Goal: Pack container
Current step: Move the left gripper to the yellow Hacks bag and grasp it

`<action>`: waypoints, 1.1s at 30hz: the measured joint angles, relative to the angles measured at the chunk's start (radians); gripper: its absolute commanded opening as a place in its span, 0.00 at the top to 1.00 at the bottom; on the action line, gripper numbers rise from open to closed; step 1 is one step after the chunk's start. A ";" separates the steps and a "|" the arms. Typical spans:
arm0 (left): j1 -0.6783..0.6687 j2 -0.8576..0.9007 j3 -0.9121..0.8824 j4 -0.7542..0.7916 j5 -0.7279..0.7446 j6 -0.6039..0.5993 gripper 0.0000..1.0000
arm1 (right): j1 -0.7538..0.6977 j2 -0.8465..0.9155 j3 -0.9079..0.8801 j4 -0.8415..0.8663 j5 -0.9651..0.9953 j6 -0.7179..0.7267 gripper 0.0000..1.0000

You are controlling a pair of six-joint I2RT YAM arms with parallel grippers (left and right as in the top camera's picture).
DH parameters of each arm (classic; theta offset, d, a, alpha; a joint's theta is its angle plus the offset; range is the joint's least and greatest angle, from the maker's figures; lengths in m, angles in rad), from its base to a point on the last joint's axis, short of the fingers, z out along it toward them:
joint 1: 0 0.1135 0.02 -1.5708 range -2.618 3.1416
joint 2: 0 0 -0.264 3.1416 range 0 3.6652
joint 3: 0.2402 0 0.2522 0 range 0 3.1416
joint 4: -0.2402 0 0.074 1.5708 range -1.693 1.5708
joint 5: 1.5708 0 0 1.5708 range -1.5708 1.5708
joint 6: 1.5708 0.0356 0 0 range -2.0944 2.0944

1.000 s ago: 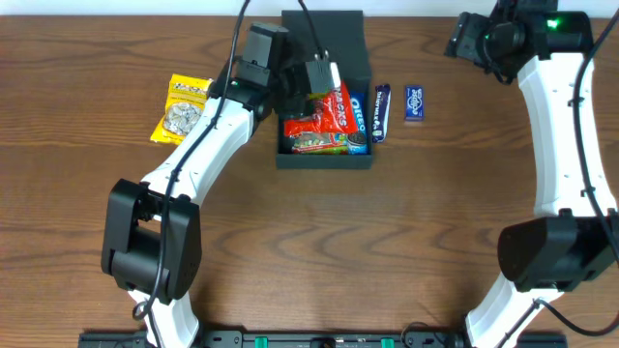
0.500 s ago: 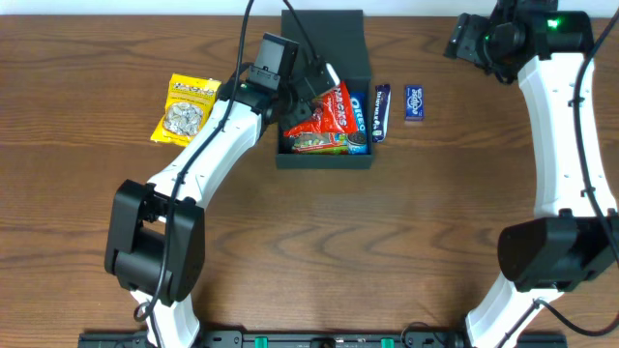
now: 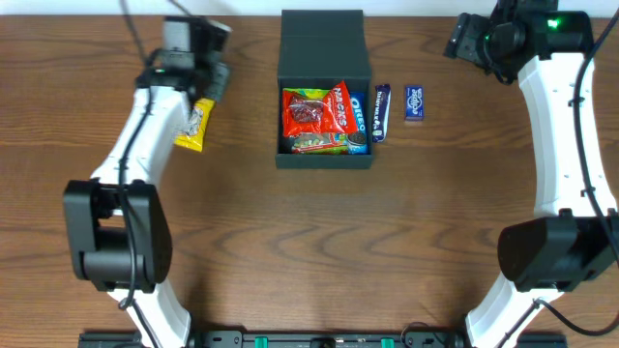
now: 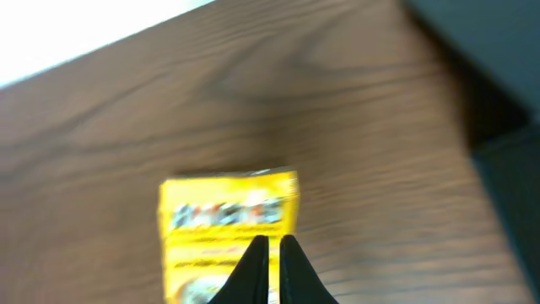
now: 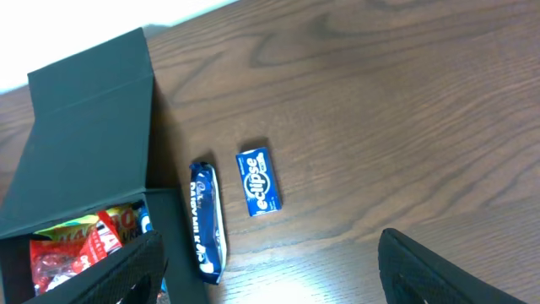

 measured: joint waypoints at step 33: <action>0.098 0.231 0.000 -0.067 -0.032 -0.095 0.16 | 0.000 0.000 0.000 -0.024 0.000 0.000 0.18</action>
